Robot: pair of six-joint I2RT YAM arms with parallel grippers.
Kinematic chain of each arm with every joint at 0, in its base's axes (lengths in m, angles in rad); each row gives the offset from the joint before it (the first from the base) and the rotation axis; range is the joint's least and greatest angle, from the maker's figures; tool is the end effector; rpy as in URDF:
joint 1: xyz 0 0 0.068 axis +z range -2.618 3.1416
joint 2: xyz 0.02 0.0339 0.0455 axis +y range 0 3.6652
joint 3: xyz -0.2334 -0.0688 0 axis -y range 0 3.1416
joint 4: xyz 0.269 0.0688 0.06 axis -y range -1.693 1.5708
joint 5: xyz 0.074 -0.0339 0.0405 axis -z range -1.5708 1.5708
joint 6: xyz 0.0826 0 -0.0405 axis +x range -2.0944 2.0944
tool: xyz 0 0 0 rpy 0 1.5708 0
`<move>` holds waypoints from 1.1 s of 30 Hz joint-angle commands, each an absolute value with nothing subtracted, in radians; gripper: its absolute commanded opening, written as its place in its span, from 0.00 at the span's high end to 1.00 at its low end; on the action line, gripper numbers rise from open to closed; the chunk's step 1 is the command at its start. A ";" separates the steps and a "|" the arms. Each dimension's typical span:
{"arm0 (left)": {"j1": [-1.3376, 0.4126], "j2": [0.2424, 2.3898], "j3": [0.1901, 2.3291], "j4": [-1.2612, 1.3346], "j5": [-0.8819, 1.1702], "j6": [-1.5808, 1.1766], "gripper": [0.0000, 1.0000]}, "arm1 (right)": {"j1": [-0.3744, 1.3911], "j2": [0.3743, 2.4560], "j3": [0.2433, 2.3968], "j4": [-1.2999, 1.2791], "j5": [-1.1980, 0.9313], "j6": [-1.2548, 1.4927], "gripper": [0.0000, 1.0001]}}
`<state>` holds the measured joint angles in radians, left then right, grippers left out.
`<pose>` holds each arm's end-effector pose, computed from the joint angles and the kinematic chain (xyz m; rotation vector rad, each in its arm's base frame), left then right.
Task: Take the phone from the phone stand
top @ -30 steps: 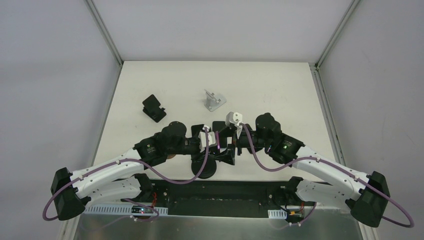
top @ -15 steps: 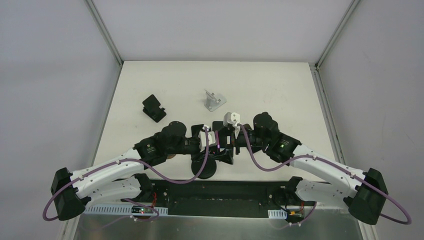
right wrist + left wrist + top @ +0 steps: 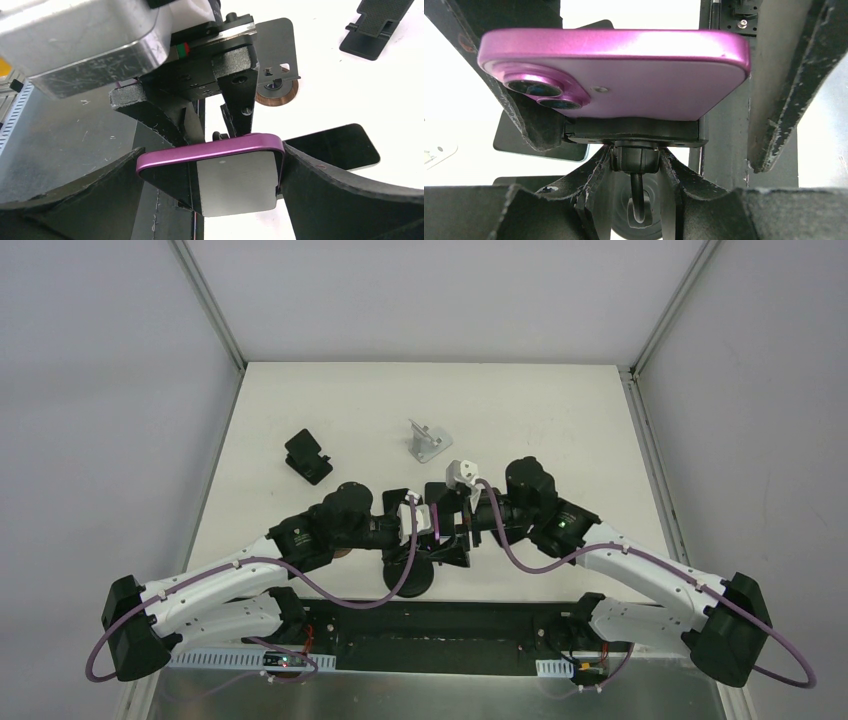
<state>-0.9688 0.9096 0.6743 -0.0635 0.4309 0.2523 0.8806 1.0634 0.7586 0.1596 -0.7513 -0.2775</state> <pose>0.1384 -0.2624 0.2495 1.3512 1.3914 -0.8881 0.1565 0.2781 0.2746 -1.4180 1.1078 1.0786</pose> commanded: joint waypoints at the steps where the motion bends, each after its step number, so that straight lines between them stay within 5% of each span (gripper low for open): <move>1: -0.968 0.894 0.690 0.038 0.454 0.264 1.00 | 0.875 1.053 0.791 0.166 -0.828 -0.295 0.01; 33: -0.968 0.839 0.666 0.038 0.190 0.266 1.00 | 0.868 0.887 0.715 0.035 -0.619 -0.472 0.01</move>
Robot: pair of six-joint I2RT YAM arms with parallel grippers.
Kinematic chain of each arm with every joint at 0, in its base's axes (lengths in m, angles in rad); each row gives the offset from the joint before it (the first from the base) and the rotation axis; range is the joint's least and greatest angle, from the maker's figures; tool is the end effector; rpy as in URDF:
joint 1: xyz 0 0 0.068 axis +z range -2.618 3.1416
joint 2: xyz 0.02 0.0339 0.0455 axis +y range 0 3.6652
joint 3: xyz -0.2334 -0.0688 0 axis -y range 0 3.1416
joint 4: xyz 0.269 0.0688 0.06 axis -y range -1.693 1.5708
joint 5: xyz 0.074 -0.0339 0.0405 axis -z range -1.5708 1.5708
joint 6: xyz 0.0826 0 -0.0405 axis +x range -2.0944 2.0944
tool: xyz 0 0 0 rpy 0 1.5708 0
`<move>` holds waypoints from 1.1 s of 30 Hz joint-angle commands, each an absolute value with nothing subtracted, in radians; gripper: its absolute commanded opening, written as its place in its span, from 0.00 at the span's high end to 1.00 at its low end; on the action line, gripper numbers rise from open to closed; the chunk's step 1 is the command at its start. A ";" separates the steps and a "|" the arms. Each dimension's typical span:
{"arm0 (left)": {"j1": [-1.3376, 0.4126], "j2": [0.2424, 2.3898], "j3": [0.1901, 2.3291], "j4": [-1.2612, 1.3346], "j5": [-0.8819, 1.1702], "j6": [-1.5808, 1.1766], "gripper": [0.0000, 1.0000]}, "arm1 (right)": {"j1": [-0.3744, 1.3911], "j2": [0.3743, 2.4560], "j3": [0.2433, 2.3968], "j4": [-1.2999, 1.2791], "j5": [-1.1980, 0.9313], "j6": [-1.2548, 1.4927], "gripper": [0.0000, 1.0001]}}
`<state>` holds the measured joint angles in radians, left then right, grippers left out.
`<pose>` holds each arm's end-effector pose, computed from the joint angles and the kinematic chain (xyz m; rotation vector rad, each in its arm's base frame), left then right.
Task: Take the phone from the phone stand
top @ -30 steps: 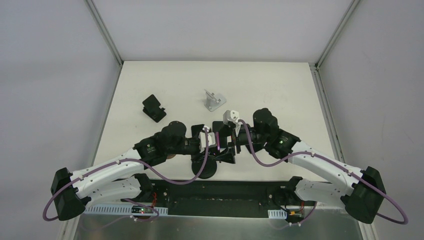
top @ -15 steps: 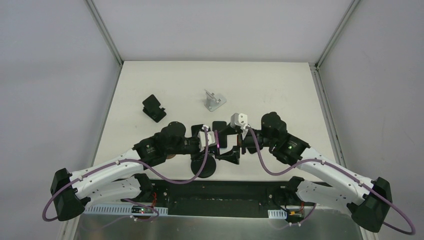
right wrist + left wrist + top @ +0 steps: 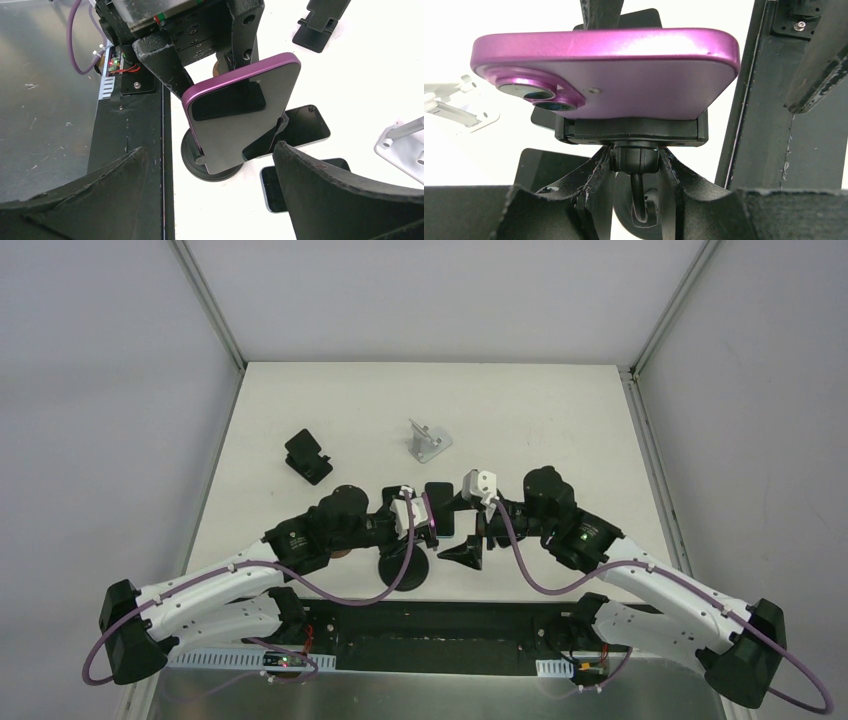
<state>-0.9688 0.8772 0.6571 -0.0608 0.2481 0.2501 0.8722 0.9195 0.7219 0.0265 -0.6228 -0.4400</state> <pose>0.1500 -0.2542 0.2501 1.2326 1.4546 -0.7237 0.1516 0.2554 0.2811 -1.4224 1.0814 0.8535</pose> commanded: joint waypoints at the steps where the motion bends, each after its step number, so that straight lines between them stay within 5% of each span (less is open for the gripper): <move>1: -0.969 0.839 0.663 0.038 0.202 0.267 1.00 | 0.866 0.885 0.713 0.035 -0.620 -0.473 0.01; 10: -0.968 0.847 0.670 0.038 0.489 0.316 1.00 | 0.865 0.922 0.767 0.005 -0.707 -0.495 0.01; 33: -0.968 0.859 0.669 0.038 0.455 0.302 1.00 | 0.903 1.033 0.835 0.092 -0.767 -0.425 0.01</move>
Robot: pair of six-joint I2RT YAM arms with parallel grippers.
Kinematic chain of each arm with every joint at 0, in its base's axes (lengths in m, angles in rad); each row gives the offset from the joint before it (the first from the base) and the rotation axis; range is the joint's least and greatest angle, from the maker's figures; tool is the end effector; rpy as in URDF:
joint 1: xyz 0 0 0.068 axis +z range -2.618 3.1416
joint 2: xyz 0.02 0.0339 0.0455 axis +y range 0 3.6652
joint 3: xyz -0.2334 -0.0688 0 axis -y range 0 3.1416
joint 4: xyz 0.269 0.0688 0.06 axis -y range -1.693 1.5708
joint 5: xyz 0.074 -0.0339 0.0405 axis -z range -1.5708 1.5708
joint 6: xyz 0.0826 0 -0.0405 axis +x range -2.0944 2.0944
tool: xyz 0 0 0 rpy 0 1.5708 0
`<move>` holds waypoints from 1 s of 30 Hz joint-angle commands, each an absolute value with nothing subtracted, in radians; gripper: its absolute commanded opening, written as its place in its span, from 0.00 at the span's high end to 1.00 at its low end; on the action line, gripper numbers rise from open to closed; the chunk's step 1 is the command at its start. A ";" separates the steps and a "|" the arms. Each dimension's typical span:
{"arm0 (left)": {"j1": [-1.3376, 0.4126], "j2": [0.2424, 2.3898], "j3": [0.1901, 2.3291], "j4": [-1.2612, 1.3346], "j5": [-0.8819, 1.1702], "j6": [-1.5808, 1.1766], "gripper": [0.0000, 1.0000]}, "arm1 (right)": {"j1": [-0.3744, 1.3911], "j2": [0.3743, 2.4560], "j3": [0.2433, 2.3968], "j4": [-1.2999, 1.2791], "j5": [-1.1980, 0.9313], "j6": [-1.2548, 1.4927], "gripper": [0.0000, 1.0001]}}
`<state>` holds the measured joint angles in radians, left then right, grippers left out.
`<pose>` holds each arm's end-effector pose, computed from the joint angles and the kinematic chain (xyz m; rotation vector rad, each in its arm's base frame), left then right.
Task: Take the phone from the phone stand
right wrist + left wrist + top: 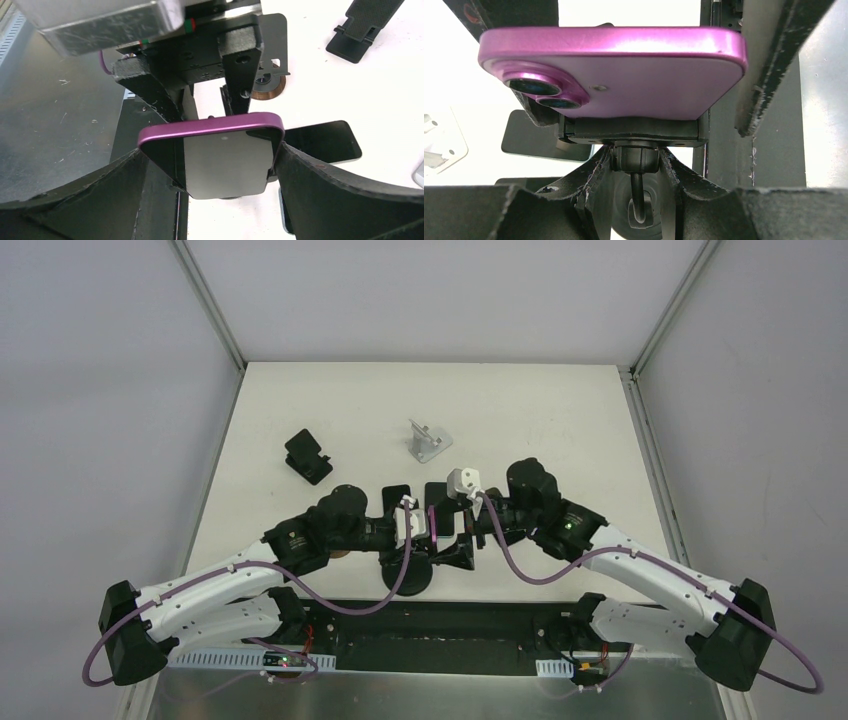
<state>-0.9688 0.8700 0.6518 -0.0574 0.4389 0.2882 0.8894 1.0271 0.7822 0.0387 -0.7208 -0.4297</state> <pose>0.1343 -0.2575 0.2518 1.3654 1.3377 -0.8722 0.1516 0.2735 0.2784 -1.4933 1.0529 0.9645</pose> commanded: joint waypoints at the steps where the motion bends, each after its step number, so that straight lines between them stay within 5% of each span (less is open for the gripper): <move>1: -0.968 0.859 0.669 0.038 0.456 0.302 1.00 | 0.906 1.035 0.836 0.092 -0.768 -0.425 0.01; 30: -0.968 0.858 0.667 0.038 0.485 0.303 1.00 | 0.906 1.063 0.861 0.117 -0.789 -0.420 0.04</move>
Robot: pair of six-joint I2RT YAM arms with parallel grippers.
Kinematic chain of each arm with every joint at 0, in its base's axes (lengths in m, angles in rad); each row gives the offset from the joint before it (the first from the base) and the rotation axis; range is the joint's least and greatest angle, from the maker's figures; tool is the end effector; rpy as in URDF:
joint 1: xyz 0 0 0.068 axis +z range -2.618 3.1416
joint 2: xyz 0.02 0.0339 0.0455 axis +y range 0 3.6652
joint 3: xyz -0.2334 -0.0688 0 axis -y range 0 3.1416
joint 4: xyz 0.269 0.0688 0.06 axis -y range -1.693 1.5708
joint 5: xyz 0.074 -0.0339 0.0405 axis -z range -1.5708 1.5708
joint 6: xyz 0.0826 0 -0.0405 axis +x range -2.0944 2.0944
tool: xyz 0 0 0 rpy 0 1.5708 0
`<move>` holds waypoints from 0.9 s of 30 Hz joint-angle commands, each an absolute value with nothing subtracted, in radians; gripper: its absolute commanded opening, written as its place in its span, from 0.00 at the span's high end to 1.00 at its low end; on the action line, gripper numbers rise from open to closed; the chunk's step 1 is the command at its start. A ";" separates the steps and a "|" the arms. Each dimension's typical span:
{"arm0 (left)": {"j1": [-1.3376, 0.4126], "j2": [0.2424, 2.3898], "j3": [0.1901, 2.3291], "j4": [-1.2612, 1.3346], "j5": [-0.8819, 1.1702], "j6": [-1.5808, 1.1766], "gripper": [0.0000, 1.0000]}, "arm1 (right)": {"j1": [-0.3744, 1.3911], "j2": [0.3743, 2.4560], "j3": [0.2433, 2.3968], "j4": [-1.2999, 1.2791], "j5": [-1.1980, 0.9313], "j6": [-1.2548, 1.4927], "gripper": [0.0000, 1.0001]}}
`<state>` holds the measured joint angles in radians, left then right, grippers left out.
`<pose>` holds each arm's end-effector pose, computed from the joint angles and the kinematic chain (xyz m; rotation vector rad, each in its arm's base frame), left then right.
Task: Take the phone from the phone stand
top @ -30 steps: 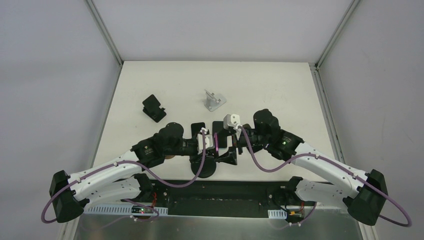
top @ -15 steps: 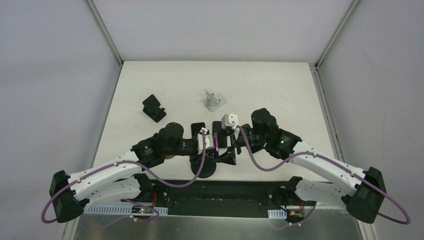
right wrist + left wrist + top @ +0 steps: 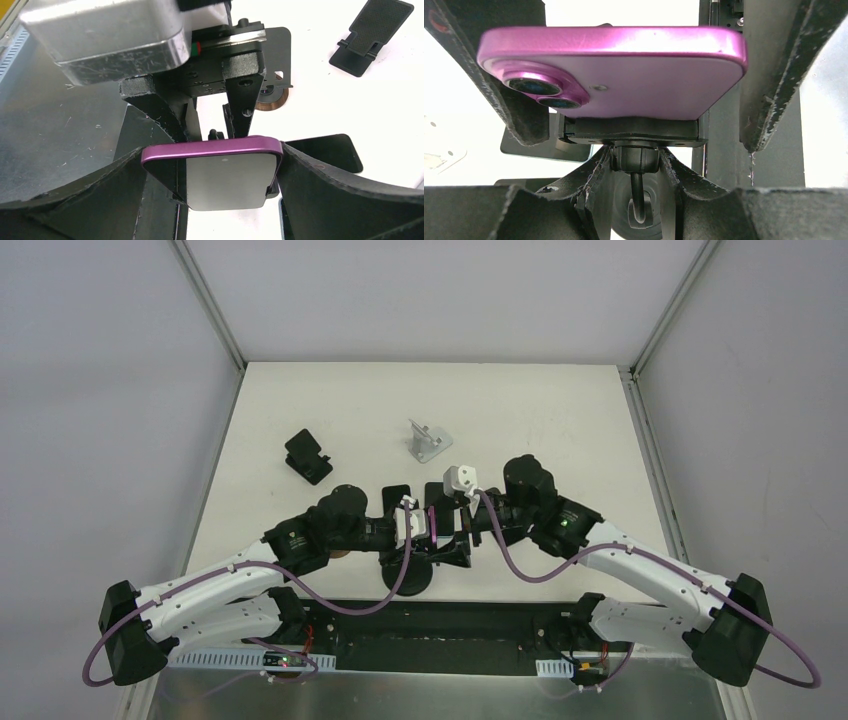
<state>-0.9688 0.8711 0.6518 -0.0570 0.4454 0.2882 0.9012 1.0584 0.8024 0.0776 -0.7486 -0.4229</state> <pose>0.1339 -0.2577 0.2516 1.3695 1.3353 -0.8781 0.1504 0.2806 0.2830 -1.5002 1.0078 0.9952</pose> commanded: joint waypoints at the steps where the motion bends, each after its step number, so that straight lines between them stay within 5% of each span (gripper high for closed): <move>1: -0.968 0.856 0.667 0.038 0.484 0.302 1.00 | 0.907 1.066 0.864 0.106 -0.793 -0.422 0.05; 19: -0.968 0.851 0.654 0.038 0.485 0.298 1.00 | 0.905 1.075 0.863 0.054 -0.792 -0.454 0.13; 24: -0.968 0.850 0.655 0.038 0.483 0.297 1.00 | 0.905 1.082 0.877 0.050 -0.779 -0.450 0.56; 25: -0.969 0.850 0.655 0.038 0.482 0.297 1.00 | 0.905 1.084 0.882 0.043 -0.777 -0.454 0.70; 26: -0.969 0.848 0.654 0.038 0.485 0.297 1.00 | 0.905 1.087 0.886 0.042 -0.765 -0.454 0.94; 27: -0.969 0.847 0.654 0.038 0.490 0.297 1.00 | 0.905 1.089 0.887 0.041 -0.755 -0.453 1.00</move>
